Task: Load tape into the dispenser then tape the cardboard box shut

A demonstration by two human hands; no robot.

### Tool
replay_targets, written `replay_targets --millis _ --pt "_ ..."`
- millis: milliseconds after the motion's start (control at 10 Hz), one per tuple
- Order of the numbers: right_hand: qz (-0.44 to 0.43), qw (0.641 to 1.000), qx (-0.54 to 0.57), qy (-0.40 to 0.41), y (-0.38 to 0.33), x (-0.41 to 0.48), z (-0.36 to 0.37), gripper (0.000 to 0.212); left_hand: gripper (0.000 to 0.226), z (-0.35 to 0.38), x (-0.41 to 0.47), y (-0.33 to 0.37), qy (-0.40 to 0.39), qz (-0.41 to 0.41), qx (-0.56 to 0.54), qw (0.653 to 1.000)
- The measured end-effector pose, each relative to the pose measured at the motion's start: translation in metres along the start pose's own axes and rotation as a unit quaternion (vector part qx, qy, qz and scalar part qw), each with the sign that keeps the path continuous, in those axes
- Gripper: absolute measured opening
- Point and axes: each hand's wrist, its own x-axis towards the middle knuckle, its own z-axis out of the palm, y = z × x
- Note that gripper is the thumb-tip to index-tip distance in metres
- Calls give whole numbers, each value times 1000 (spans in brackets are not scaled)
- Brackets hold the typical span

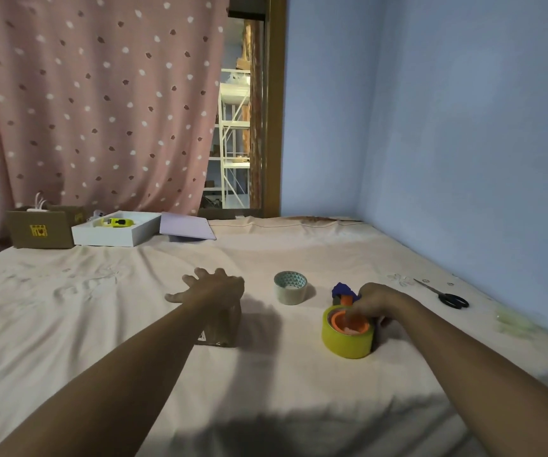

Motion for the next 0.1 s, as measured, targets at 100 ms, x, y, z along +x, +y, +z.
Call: replay_targets --millis 100 --pt "-35 996 -71 46 -12 -2 -5 63 54 -4 -1 -6 -1 46 19 999"
